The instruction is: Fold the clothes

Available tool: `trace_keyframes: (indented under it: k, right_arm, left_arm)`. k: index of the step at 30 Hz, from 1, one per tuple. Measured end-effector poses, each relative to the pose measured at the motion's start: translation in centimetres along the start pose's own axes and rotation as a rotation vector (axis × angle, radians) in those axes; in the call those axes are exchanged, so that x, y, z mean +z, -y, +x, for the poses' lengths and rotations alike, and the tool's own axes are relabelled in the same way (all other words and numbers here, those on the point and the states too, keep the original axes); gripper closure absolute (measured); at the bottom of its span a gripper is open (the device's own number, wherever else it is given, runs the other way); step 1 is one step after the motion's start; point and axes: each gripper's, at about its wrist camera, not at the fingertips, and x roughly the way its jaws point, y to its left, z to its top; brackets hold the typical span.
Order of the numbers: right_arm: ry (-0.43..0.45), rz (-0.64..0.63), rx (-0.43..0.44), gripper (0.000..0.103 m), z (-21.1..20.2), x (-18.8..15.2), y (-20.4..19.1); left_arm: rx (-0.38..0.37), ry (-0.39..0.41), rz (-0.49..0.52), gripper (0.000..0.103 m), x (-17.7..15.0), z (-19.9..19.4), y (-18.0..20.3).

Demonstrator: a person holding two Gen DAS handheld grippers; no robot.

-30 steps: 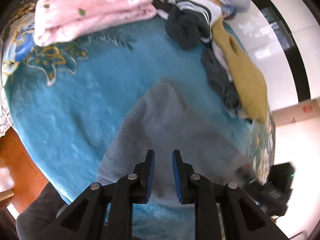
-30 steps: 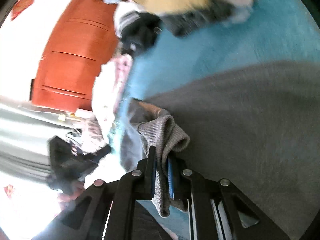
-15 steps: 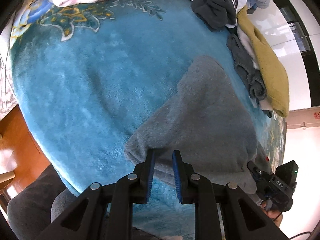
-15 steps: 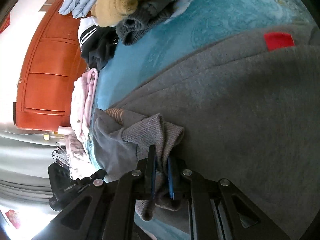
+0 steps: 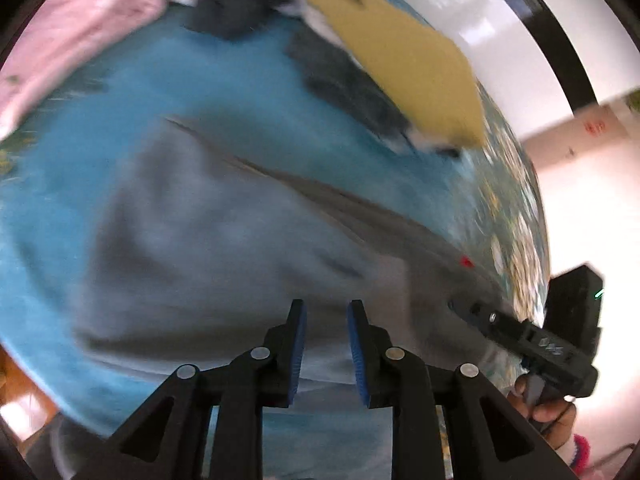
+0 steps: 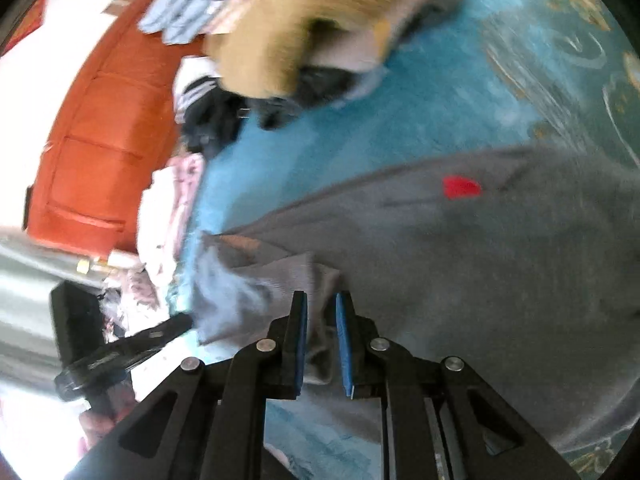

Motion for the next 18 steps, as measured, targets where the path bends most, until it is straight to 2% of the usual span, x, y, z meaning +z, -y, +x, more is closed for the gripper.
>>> trace_keyframes:
  k: [2, 4, 6, 11, 14, 18]
  right_arm:
    - [-0.019, -0.045, 0.02, 0.087, 0.9, 0.2, -1.2]
    - [-0.042, -0.09, 0.039, 0.083, 2.0, 0.4, -2.4]
    - [-0.07, -0.127, 0.058, 0.083, 3.2, 0.5, -3.5]
    - [-0.158, -0.179, 0.045, 0.083, 7.4, 0.9, -4.6]
    - [-0.136, -0.142, -0.02, 0.083, 8.4, 1.8, -3.6]
    - [-0.136, -0.086, -0.025, 0.084, 9.3, 2.2, -1.9]
  left_arm:
    - [0.02, -0.044, 0.041, 0.079, -1.2, 1.7, 1.3]
    - [0.074, -0.07, 0.089, 0.079, -2.4, 2.7, 2.2]
    - [0.095, -0.074, 0.102, 0.079, -3.0, 3.0, 2.3]
    - [0.033, -0.075, -0.002, 0.078, -2.9, 2.7, 0.4]
    - [0.032, -0.076, -0.017, 0.078, -3.1, 2.7, -0.1]
    - [0.03, -0.079, -0.029, 0.077, -2.9, 3.1, -0.2]
